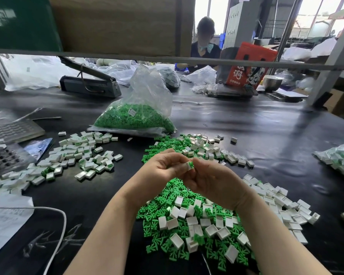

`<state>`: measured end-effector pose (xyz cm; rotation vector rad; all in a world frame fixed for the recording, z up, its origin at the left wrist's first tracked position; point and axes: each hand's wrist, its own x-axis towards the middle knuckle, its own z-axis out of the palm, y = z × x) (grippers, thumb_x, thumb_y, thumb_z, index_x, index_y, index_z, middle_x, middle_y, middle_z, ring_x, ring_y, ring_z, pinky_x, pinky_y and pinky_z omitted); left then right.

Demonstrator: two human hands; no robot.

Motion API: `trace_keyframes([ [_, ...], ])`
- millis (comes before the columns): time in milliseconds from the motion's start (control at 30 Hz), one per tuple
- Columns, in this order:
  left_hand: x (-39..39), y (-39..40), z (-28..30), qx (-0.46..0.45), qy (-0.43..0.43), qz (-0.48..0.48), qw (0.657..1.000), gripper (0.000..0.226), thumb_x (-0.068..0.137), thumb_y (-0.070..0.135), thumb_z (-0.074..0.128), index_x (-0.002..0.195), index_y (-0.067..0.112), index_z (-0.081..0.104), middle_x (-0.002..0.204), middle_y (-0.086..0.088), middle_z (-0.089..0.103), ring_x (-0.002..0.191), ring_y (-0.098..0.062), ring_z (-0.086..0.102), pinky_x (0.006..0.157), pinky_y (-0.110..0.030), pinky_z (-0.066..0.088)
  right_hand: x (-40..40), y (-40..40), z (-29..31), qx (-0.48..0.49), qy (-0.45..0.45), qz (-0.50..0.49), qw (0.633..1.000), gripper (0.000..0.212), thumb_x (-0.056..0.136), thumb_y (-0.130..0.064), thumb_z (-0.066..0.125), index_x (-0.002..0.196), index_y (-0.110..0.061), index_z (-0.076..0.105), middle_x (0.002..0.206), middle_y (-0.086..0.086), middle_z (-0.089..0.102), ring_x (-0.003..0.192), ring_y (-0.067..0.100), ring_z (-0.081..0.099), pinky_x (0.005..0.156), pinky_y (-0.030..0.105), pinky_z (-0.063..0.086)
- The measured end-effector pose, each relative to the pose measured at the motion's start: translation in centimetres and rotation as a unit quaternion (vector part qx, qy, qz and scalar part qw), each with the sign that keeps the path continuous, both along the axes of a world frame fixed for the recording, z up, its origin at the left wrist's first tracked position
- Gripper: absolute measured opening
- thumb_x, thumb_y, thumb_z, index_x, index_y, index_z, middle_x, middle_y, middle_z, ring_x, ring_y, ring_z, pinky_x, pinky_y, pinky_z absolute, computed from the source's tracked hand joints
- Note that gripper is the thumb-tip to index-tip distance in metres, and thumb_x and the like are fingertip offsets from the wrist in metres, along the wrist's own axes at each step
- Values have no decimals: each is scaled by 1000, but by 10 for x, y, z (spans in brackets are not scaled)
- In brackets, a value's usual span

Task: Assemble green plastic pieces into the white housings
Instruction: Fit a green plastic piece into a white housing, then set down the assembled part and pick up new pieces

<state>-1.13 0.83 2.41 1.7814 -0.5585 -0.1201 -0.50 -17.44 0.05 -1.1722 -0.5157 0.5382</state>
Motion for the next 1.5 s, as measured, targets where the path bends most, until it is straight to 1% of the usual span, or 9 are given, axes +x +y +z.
trace_keyframes([
  [233,4,11,-7,60,39,-22,997,25,86,6,69,97,27,78,99,-9,60,90,-27,57,84,-36,50,3,-18,2,-224,-69,39,971,42,83,-18,72,115,6,58,84,-2,54,75,12,46,68,20,41],
  [367,9,14,-11,33,47,62,996,27,91,4,61,92,27,76,83,-7,56,73,-23,41,67,-37,36,1,-22,8,-325,-122,39,937,35,81,-27,78,116,-23,70,76,-10,55,72,11,49,66,19,43],
  [467,11,14,-13,21,52,85,995,26,92,5,61,90,26,76,76,-2,54,59,-19,38,51,-24,33,5,-24,3,-379,-156,-119,904,23,85,-35,72,105,-24,72,84,-8,70,79,18,65,75,26,56],
  [600,13,11,-16,6,57,114,992,24,93,3,59,91,21,75,70,1,54,41,-3,30,39,-14,27,16,-30,-8,-513,-191,-336,766,9,92,-30,65,97,-24,70,87,-4,71,68,14,62,66,29,56],
  [733,15,9,-20,11,60,127,990,22,93,3,59,92,20,74,70,1,53,40,-1,31,40,-14,28,20,-29,-21,-634,-235,-349,649,24,97,-34,55,118,-32,65,119,-7,64,116,22,48,99,41,42],
  [900,16,5,-25,31,65,138,988,20,93,4,59,92,19,73,72,-1,53,41,-2,33,41,-16,29,24,-20,-30,-675,-261,-273,633,52,98,-17,38,145,-42,39,147,-16,40,127,19,31,104,45,29],
  [1100,18,1,-28,55,61,139,987,19,93,5,60,91,20,72,69,2,54,46,-5,37,44,-18,33,24,-20,-30,-666,-299,-311,609,23,97,-23,47,115,-34,57,124,-12,61,116,17,41,98,41,33],
  [1433,13,-13,-29,79,58,123,988,18,93,7,60,91,20,71,68,3,57,61,-16,46,54,-29,40,20,-21,-24,-631,-288,-340,635,20,94,-25,60,114,-22,57,102,-3,68,96,21,58,86,35,47],
  [1500,12,-14,-28,85,57,123,987,19,93,8,60,89,23,70,69,4,58,63,-16,48,58,-30,43,19,-22,-23,-672,-283,-328,601,27,95,-36,56,119,-24,57,109,-4,66,104,21,55,92,36,45],
])
